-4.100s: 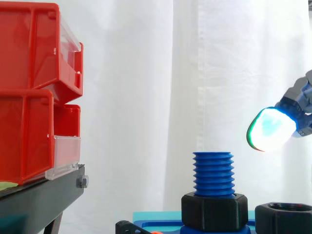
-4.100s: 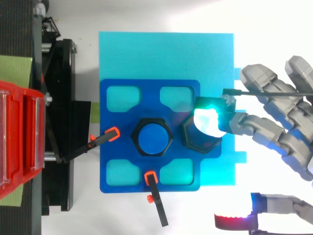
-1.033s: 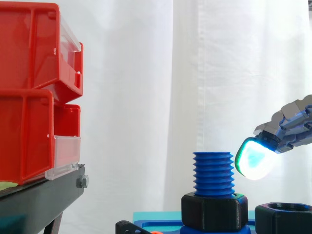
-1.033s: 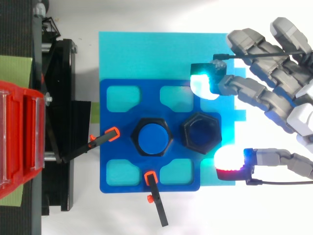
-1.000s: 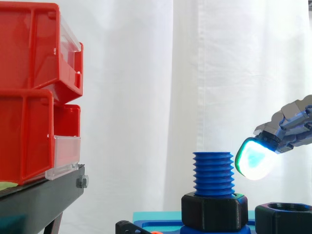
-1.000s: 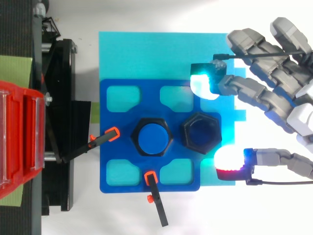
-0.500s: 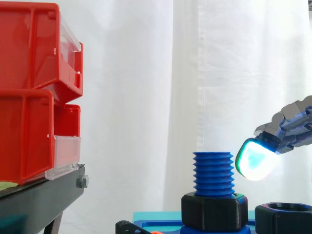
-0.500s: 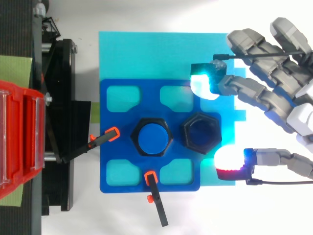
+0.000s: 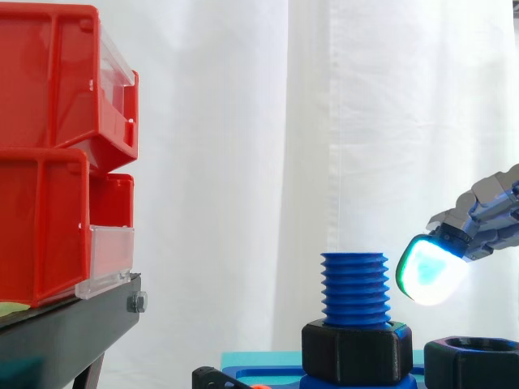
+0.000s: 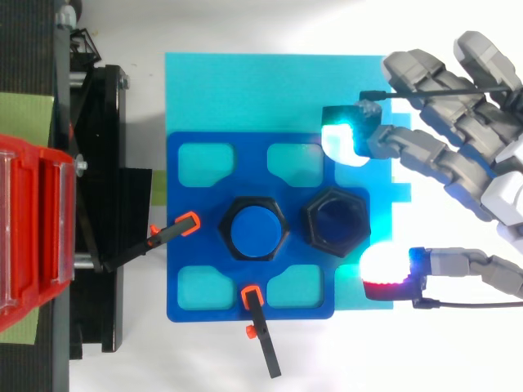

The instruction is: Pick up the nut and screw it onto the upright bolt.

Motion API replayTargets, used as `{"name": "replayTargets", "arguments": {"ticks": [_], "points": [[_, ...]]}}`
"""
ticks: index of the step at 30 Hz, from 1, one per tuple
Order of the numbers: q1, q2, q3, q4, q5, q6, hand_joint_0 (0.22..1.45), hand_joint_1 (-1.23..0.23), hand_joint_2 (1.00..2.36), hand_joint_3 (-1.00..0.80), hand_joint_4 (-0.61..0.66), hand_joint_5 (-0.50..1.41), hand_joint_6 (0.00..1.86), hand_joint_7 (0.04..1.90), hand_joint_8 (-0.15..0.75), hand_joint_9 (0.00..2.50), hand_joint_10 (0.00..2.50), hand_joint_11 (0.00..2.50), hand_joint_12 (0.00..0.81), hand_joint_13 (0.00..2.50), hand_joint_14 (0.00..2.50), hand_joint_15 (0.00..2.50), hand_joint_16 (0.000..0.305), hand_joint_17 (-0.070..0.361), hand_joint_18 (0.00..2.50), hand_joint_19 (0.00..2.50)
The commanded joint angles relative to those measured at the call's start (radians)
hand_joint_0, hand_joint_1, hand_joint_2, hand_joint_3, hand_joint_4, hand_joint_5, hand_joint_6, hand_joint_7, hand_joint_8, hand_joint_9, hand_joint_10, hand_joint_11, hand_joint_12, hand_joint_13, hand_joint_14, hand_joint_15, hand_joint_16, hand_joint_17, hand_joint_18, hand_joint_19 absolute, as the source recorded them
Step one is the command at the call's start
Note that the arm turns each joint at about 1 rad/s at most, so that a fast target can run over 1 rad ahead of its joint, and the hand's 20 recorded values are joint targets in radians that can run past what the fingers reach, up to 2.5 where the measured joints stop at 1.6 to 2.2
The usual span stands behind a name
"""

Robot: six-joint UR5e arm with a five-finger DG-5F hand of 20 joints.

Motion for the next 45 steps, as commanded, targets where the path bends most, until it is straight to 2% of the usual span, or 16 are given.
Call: {"name": "replayTargets", "arguments": {"ticks": [1, 7, 19, 25, 27, 36, 45], "points": [[0.002, 0.0, 0.001, -0.001, 0.002, 0.002, 0.36, -0.75, 1.0, -0.5, 0.11, -0.3, 0.5, 0.62, 0.239, 0.0, 0.0, 0.0, 0.392, 0.0, 0.0, 0.0, 0.057, 0.128, 0.0, 0.0], [0.003, -0.011, 0.0, 0.002, 0.013, 0.022, 0.36, -0.73, 1.0, -0.5, 0.11, -0.3, 0.5, 0.62, 0.24, 0.0, 0.0, 0.0, 0.392, 0.0, 0.0, 0.0, 0.057, 0.128, 0.0, 0.0], [0.005, -0.013, 0.0, 0.009, 0.018, 0.017, 0.36, -0.73, 1.0, -0.5, 0.12, -0.3, 0.5, 0.62, 0.243, 0.0, 0.0, 0.0, 0.393, 0.0, 0.0, 0.0, 0.057, 0.128, 0.0, 0.0], [0.005, -0.048, 0.0, 0.029, 0.016, 0.03, 0.36, -0.72, 1.0, -0.5, 0.12, -0.3, 0.5, 0.62, 0.242, 0.0, 0.0, 0.0, 0.393, 0.0, 0.0, 0.0, 0.057, 0.128, 0.0, 0.0], [0.006, -0.048, 0.0, 0.039, 0.018, 0.03, 0.36, -0.72, 1.0, -0.5, 0.12, -0.3, 0.5, 0.62, 0.243, 0.0, 0.0, 0.0, 0.393, 0.0, 0.0, 0.0, 0.057, 0.128, 0.0, 0.0], [0.006, -0.048, 0.001, 0.042, 0.013, 0.03, 0.37, -0.72, 1.0, -0.5, 0.12, -0.3, 0.5, 0.62, 0.243, 0.0, 0.0, 0.0, 0.391, 0.0, 0.0, 0.0, 0.056, 0.127, 0.0, 0.0], [0.006, -0.048, 0.0, 0.042, -0.007, 0.025, 0.37, -0.72, 1.0, -0.5, 0.14, -0.3, 0.5, 0.63, 0.251, 0.0, 0.0, 0.0, 0.388, 0.0, 0.0, 0.0, 0.056, 0.126, 0.0, 0.0]]}}
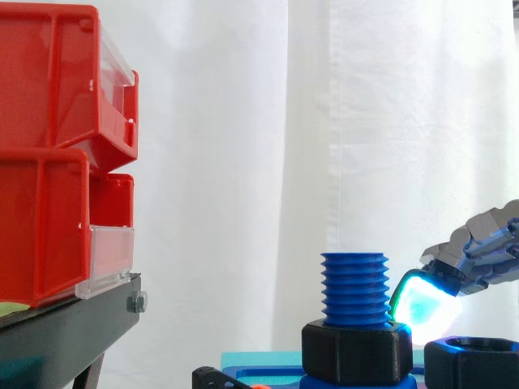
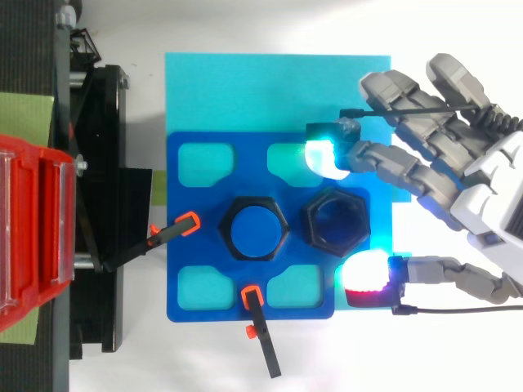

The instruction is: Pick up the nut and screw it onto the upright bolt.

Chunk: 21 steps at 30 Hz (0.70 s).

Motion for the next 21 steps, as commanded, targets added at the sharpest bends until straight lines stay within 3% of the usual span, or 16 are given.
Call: {"name": "replayTargets", "arguments": {"ticks": [1, 21], "points": [[0.0, 0.0, 0.0, 0.0, -0.006, -0.001, 0.38, -0.72, 1.0, -0.5, 0.15, -0.3, 0.5, 0.63, 0.251, 0.0, 0.0, 0.0, 0.387, 0.0, 0.0, 0.0, 0.056, 0.125, 0.0, 0.0], [0.0, 0.0, 0.0, -0.003, -0.011, -0.001, 0.41, -0.73, 1.0, -0.5, 0.24, -0.26, 0.5, 0.72, 0.278, 0.06, 0.0, 0.0, 0.377, 0.09, 0.0, 0.0, 0.051, 0.115, 0.0, 0.0]]}}
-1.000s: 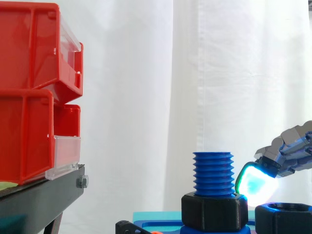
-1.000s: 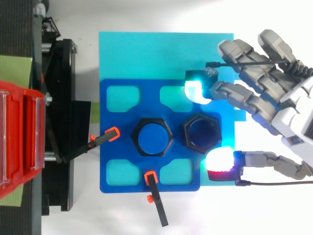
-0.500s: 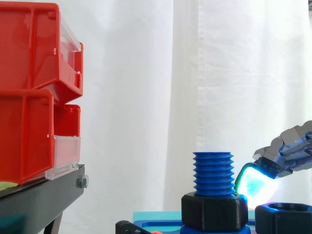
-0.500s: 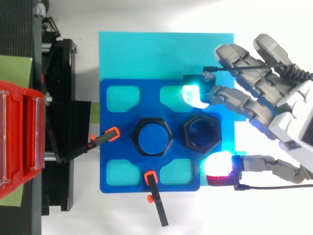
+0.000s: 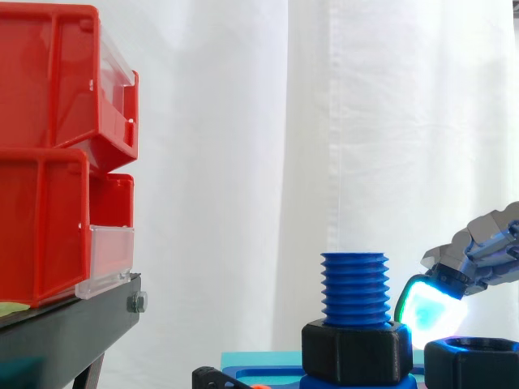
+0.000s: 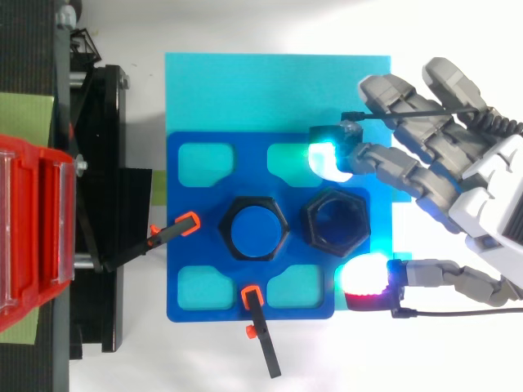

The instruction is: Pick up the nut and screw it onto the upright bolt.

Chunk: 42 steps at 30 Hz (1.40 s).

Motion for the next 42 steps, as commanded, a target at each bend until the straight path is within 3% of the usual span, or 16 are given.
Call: {"name": "replayTargets", "arguments": {"ticks": [1, 10, 25, 33, 42], "points": [[0.0, 0.0, 0.0, 0.0, 0.0, 0.0, 0.41, -0.74, 1.0, -0.5, 0.24, -0.26, 0.5, 0.72, 0.278, 0.07, 0.0, 0.0, 0.376, 0.09, 0.0, 0.0, 0.051, 0.114, 0.0, 0.0], [-0.011, 0.0, 0.0, -0.003, -0.015, 0.0, 0.41, -0.76, 1.0, -0.5, 0.26, -0.25, 0.5, 0.71, 0.29, 0.12, 0.0, 0.0, 0.377, 0.15, 0.0, 0.0, 0.051, 0.114, 0.0, 0.0], [-0.011, 0.0, 0.0, 0.0, -0.027, 0.002, 0.43, -0.76, 1.0, -0.5, 0.25, -0.24, 0.5, 0.73, 0.285, 0.17, 0.0, 0.0, 0.368, 0.17, 0.0, 0.0, 0.049, 0.11, 0.0, 0.0], [-0.011, 0.0, 0.0, 0.003, -0.069, -0.009, 0.45, -0.78, 1.0, -0.5, 0.25, -0.23, 0.5, 0.73, 0.284, 0.19, 0.0, 0.0, 0.364, 0.2, 0.0, 0.0, 0.048, 0.107, 0.04, 0.0], [-0.011, 0.0, 0.0, 0.003, -0.084, -0.011, 0.46, -0.78, 1.0, -0.5, 0.25, -0.23, 0.5, 0.72, 0.28, 0.2, 0.0, 0.0, 0.358, 0.2, 0.0, 0.0, 0.047, 0.105, 0.04, 0.0]]}}
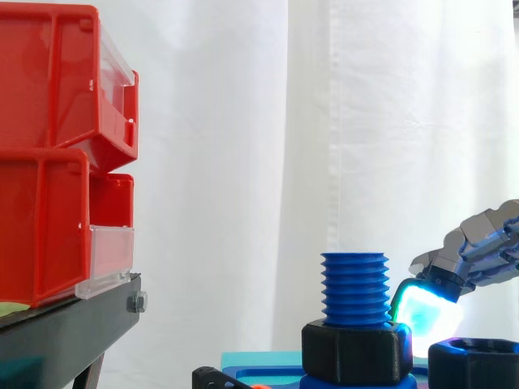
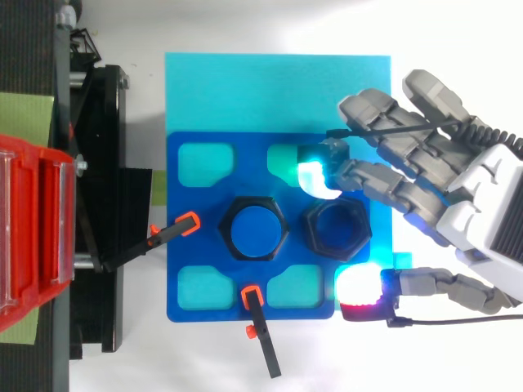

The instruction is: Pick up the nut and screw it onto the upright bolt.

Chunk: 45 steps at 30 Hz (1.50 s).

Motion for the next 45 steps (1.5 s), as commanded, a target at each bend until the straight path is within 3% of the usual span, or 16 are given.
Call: {"name": "replayTargets", "arguments": {"ticks": [1, 6, 21, 35, 45], "points": [[0.0, 0.0, 0.001, 0.0, -0.006, 0.0, 0.46, -0.78, 1.0, -0.5, 0.25, -0.23, 0.5, 0.73, 0.28, 0.2, 0.0, 0.0, 0.358, 0.2, 0.0, 0.0, 0.047, 0.105, 0.04, 0.0], [0.0, 0.0, -0.001, 0.0, -0.023, -0.003, 0.47, -0.78, 1.0, -0.5, 0.25, -0.23, 0.5, 0.73, 0.278, 0.21, 0.0, 0.0, 0.356, 0.21, 0.0, 0.0, 0.046, 0.103, 0.05, 0.0], [-0.003, 0.0, -0.001, 0.0, -0.026, -0.003, 0.49, -0.75, 1.0, -0.5, 0.28, -0.2, 0.5, 0.86, 0.285, 0.29, 0.0, 0.0, 0.349, 0.27, 0.0, 0.0, 0.043, 0.097, 0.13, 0.0], [-0.017, 0.002, -0.001, -0.003, -0.052, -0.003, 0.46, -0.74, 1.0, -0.5, 0.25, -0.22, 0.5, 0.7, 0.271, 0.21, 0.0, 0.0, 0.358, 0.22, 0.0, 0.0, 0.048, 0.108, 0.1, 0.0], [-0.025, 0.002, -0.001, -0.011, -0.055, -0.003, 0.38, -0.63, 1.0, -0.5, 0.23, -0.25, 0.5, 0.66, 0.286, 0.11, 0.0, 0.0, 0.4, 0.14, 0.0, 0.0, 0.058, 0.131, 0.0, 0.0]]}}
